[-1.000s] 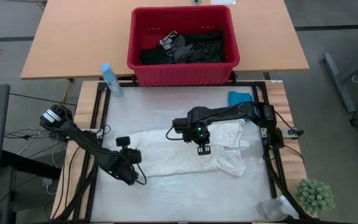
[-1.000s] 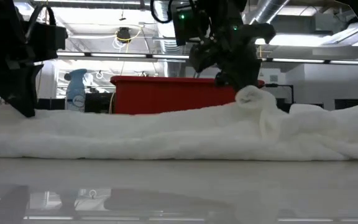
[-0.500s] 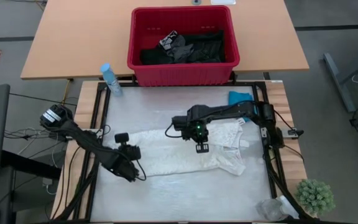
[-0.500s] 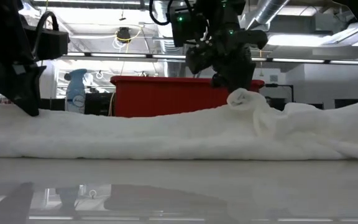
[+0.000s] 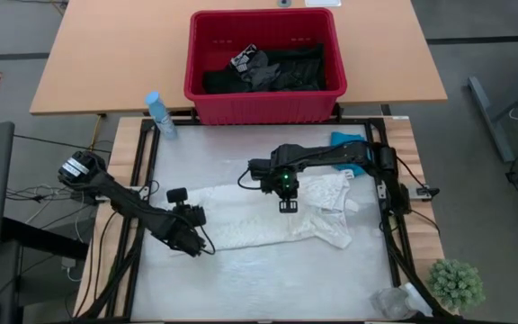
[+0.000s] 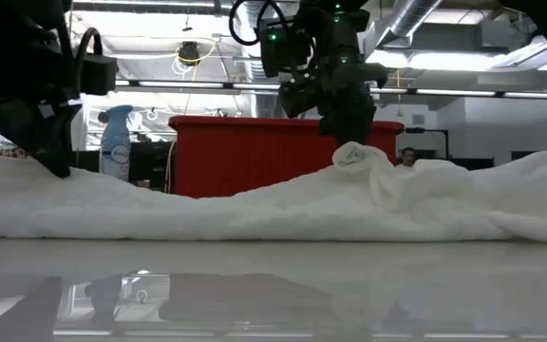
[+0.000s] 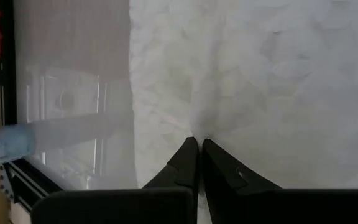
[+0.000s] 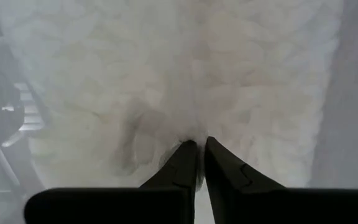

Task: Fold laundry
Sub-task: Fold the white shirt

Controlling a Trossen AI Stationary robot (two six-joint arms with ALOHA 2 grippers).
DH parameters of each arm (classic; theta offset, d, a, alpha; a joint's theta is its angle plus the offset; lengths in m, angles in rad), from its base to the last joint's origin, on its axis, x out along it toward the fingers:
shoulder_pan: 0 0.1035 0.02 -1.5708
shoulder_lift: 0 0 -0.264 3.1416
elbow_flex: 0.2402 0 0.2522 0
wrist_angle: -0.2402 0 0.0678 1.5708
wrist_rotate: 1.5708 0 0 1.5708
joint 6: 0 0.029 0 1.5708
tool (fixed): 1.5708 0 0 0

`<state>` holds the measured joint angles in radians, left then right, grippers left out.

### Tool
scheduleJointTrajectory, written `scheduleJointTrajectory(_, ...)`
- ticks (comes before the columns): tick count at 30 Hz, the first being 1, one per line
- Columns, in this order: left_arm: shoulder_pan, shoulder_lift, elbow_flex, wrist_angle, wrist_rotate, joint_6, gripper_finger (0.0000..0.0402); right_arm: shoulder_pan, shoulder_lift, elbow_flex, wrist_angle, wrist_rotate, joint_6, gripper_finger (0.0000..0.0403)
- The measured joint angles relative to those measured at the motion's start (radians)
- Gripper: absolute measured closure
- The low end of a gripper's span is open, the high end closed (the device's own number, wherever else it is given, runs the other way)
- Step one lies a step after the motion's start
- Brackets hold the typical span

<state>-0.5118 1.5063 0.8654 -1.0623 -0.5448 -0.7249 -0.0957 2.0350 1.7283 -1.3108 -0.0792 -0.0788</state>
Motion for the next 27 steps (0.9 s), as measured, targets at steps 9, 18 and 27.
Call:
scheduleJointTrajectory(9, 0.026, 0.0, -0.025, 0.001, 0.024, -0.059, 0.0397, -0.012, 0.0, 0.0, 0.009, 0.007, 0.001, 0.0346)
scheduleJointTrajectory(18, 0.03, 0.0, -0.07, 0.005, 0.075, -0.108, 0.0328, -0.039, 0.0, 0.0, 0.014, 0.029, 0.026, 0.0345)
scheduleJointTrajectory(27, 0.04, 0.0, -0.07, 0.007, 0.059, -0.096, 0.0279, -0.053, 0.0, 0.0, 0.016, 0.029, 0.029, 0.0345)
